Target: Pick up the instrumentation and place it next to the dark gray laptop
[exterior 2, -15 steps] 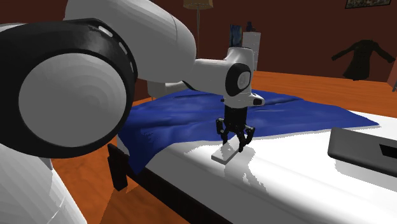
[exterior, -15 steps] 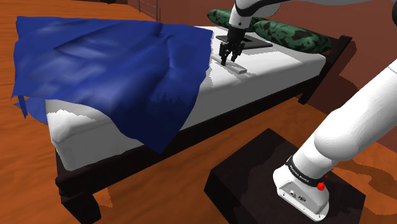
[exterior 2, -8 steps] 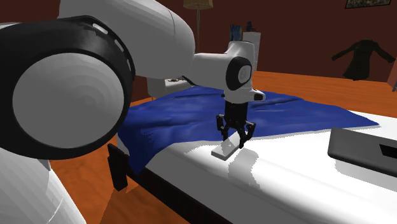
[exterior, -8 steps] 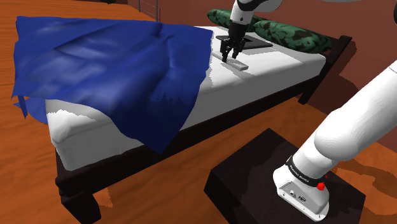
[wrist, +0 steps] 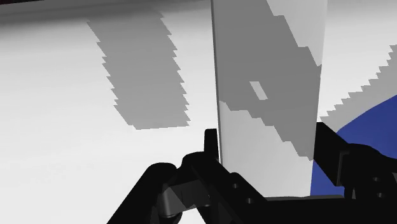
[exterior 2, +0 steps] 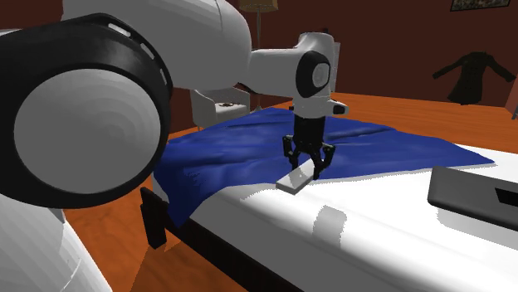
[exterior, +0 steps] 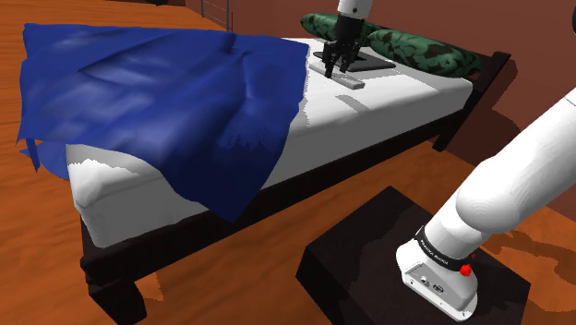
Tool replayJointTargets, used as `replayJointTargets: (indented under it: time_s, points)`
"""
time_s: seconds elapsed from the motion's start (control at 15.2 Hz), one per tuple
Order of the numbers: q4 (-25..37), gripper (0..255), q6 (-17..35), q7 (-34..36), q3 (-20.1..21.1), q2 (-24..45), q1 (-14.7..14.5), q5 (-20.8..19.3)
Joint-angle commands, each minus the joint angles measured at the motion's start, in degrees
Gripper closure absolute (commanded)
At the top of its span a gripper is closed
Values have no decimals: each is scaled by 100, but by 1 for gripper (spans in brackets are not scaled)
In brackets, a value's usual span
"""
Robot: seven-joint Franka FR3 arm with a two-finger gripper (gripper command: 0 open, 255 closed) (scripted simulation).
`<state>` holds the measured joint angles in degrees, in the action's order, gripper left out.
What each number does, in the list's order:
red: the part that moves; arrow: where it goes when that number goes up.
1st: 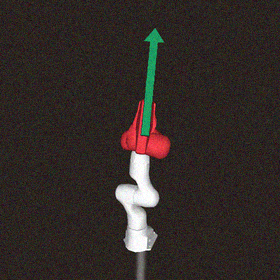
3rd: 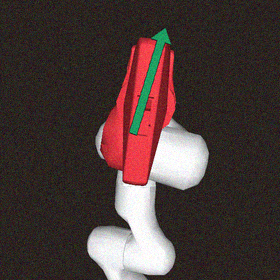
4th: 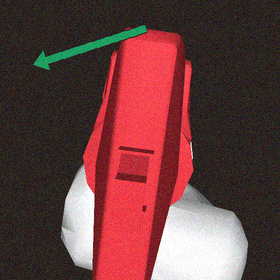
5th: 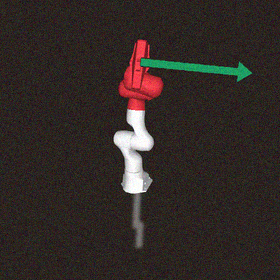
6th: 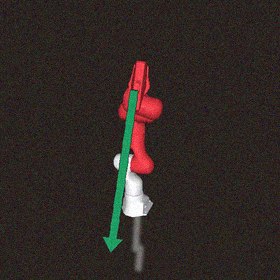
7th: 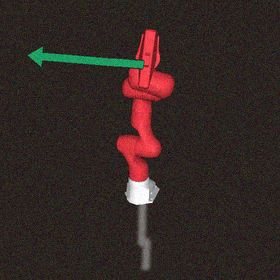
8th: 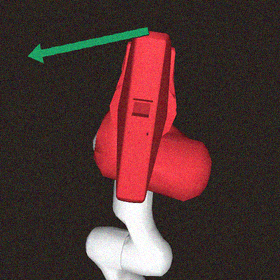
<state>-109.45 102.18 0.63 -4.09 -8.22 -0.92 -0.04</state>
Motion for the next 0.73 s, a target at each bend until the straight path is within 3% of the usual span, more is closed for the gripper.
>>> replayJointTargets:
  time_s: [0.0, 0.33, 0.66]
  points:
    - [168, 255, -160, 0, 0, 7, 0, 1]
    - [534, 255, -498, 0, 1, 35, -1, 3]
    - [741, 255, -531, -695, -395, 213, 301, -15]
